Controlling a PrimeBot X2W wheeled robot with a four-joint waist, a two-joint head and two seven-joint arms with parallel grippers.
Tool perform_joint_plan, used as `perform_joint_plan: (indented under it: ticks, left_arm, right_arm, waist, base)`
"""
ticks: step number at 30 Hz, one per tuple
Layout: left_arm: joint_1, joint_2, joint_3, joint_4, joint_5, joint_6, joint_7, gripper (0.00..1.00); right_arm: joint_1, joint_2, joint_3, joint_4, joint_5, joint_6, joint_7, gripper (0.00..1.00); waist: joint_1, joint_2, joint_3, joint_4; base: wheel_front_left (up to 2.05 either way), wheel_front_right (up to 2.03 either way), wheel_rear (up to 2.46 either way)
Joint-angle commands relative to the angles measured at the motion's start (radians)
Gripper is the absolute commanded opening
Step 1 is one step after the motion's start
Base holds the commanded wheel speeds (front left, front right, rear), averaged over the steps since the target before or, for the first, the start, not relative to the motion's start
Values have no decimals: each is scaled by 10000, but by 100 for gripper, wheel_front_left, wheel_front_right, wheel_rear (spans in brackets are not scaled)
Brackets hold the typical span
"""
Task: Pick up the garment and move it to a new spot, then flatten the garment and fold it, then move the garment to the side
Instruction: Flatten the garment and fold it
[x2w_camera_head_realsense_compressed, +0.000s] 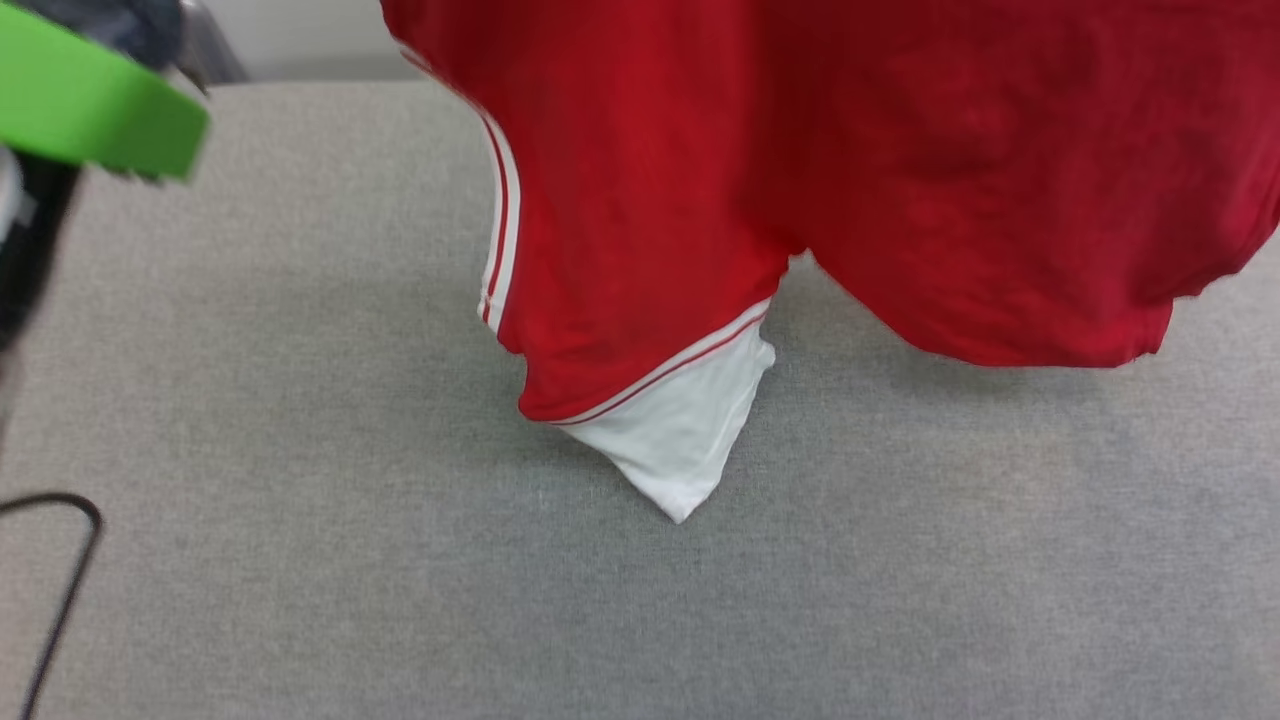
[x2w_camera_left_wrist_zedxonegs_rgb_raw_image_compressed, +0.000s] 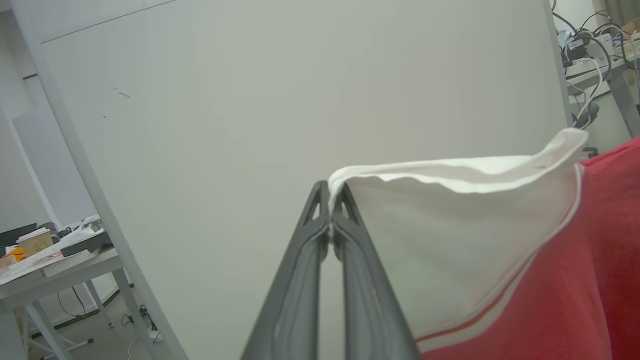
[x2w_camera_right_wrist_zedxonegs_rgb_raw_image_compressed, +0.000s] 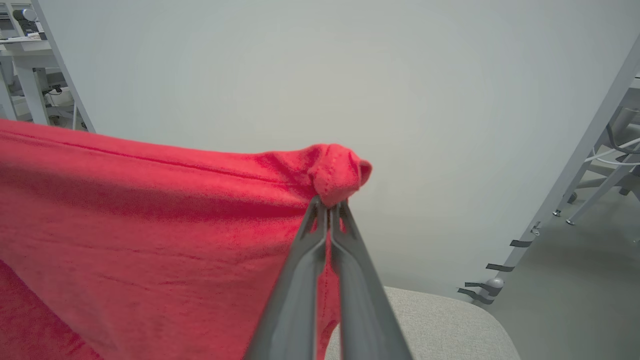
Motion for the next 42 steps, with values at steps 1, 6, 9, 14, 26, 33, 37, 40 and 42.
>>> perform_joint_plan:
  ticks: [1, 6, 9, 14, 26, 33, 37, 40, 42]
  left_arm:
    - [-496, 141, 107, 201, 27, -121, 61, 0]
    - [-2369, 528, 144, 1326, 55, -828, 333, 0]
    - [-3694, 706, 40, 2159, 177, -1272, 407, 0]
    - [-6291, 722, -611, 3896, 719, -1737, 107, 0]
    - [-11148, -238, -2091, 8953, 2610, -1880, -2904, 0]
    - [-11280, -877, -2448, 11128, 2550, -1891, -4559, 0]
    - [-10372, -1270, -2381, 11920, 2008, -1895, -5285, 0]
    - [-9483, -1496, -2414, 12124, 1753, -1896, -5637, 0]
    - [-8817, -1678, -2377, 12154, 1523, -1897, -5780, 0]
  right_arm:
    - [-348, -40, 22, 122, -136, -7, -153, 0]
    - [-1683, -52, 427, 663, -521, -7, -544, 0]
    - [-2728, -125, 716, 1250, -795, -7, -939, 0]
    - [-4688, -109, 1372, 2700, -1333, -7, -1808, 0]
    - [-8538, 650, 2402, 6232, -3241, -7, -4227, 0]
    - [-9031, 1131, 2937, 7668, -3520, -7, -5744, 0]
    - [-8727, 1379, 3242, 8024, -3476, -7, -6479, 0]
    - [-8287, 1516, 3734, 8147, -3382, -7, -6856, 0]
    - [-7896, 1592, 4017, 8241, -3243, -7, -7143, 0]
  waist:
    - [0, -1, 863, -63]
    - [0, -1, 2030, -149]
    - [0, -1, 2679, -214]
    - [0, -1, 3625, -340]
    - [0, -1, 5106, -392]
    - [0, -1, 5330, -147]
    - [0, -1, 5252, -24]
    - [0, -1, 5123, 47]
    - [0, -1, 4944, 110]
  base:
    - [0, 0, 0]
    - [0, 0, 0]
    - [0, 0, 0]
    - [0, 0, 0]
    - [0, 0, 0]
    - [0, 0, 0]
    - [0, 0, 0]
    - [0, 0, 0]
    - [0, 0, 0]
